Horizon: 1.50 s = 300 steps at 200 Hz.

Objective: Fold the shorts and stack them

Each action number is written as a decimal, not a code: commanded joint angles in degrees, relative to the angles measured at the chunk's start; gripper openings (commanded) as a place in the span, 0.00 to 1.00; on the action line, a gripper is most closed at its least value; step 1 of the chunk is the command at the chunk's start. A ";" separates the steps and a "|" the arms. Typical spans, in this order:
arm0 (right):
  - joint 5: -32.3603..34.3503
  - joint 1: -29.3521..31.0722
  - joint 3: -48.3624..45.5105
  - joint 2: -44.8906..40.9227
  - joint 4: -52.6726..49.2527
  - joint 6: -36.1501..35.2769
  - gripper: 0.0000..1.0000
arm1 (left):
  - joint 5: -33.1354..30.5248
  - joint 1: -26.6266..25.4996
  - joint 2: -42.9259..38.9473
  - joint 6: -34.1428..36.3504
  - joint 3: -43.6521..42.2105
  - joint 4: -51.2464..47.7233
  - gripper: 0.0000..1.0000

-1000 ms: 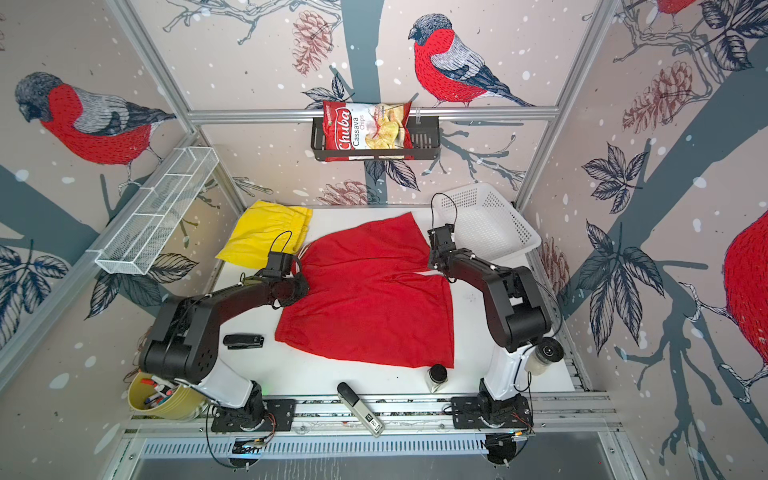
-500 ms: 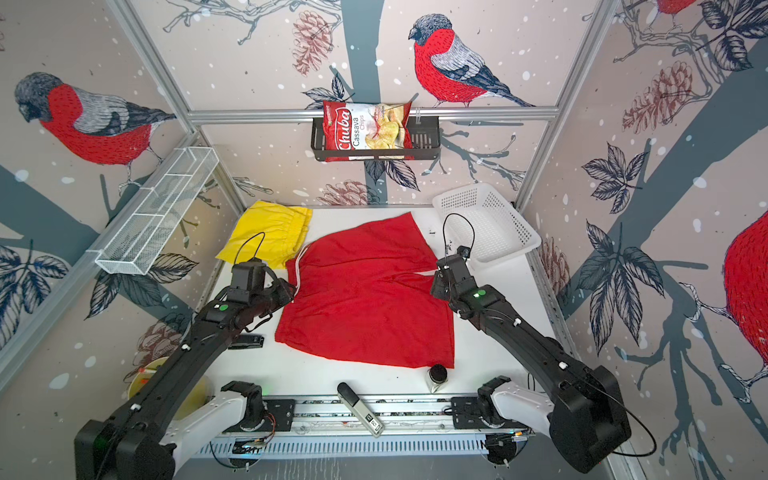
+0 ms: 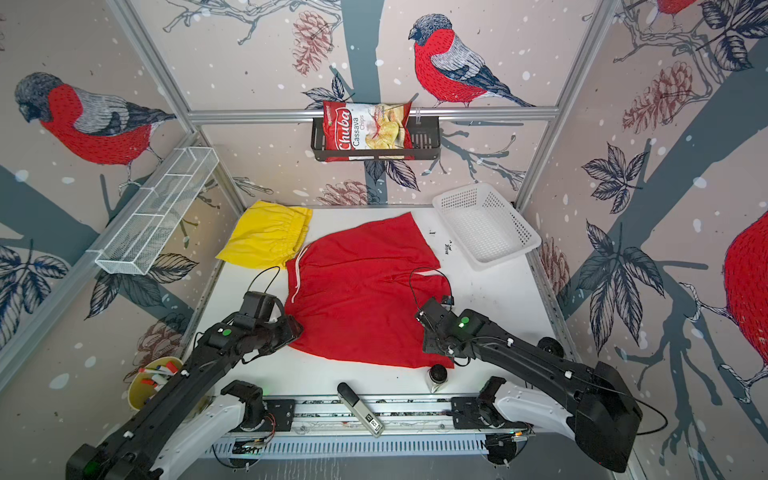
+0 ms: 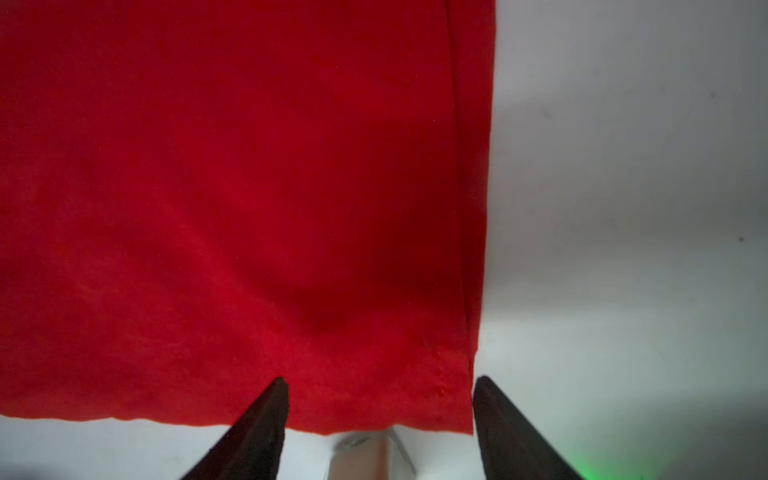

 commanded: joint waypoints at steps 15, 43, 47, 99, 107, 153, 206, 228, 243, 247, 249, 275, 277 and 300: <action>-2.52 1.36 -1.10 2.46 -2.86 1.93 0.72 | -0.43 -2.80 1.26 -3.54 -3.16 1.54 0.60; -3.30 1.53 -2.46 4.61 0.32 1.69 0.73 | 0.21 -3.60 4.39 -4.57 -5.34 5.92 0.59; -3.63 1.55 -2.79 4.96 0.99 1.63 0.73 | 0.17 -3.64 4.68 -4.57 -5.38 6.32 0.58; -4.52 1.33 -4.73 12.15 6.83 -0.30 0.72 | -1.66 -3.73 8.04 -5.58 -6.95 11.79 0.54; -4.22 1.00 -4.65 12.80 7.30 -0.73 0.70 | -1.31 -3.73 9.31 -5.62 -7.78 13.47 0.52; -5.06 -5.62 -4.96 11.74 10.48 -4.66 0.25 | -0.51 -3.73 16.78 -4.97 -9.31 19.47 0.34; -5.49 -14.91 -1.15 6.42 8.67 -11.24 0.00 | -3.59 -3.73 18.84 -2.52 -3.64 16.08 0.00; -4.67 -18.09 2.45 4.62 5.83 -13.66 0.01 | -4.08 -3.73 17.61 -1.78 -0.72 13.12 0.00; -4.59 -20.04 4.77 3.12 4.14 -14.71 0.00 | -4.52 -3.73 16.41 -1.46 1.22 10.92 0.00; -4.54 -20.51 5.42 2.61 3.65 -14.89 0.00 | -4.65 -3.73 16.08 -1.45 1.67 10.14 0.00; -4.48 -20.71 5.69 2.30 3.47 -14.93 0.00 | -4.65 -3.73 15.93 -1.44 1.91 9.79 0.00; -4.74 -23.18 9.19 -0.66 0.97 -15.81 0.00 | -4.61 -3.73 13.17 -1.30 4.28 5.75 0.00; -4.73 -23.31 9.40 -0.84 0.73 -15.82 0.00 | -4.51 -3.73 12.87 -1.36 4.41 5.38 0.00; -4.77 -23.66 11.61 -3.43 -1.97 -15.26 0.00 | -3.67 -3.73 9.57 -2.26 6.50 0.79 0.00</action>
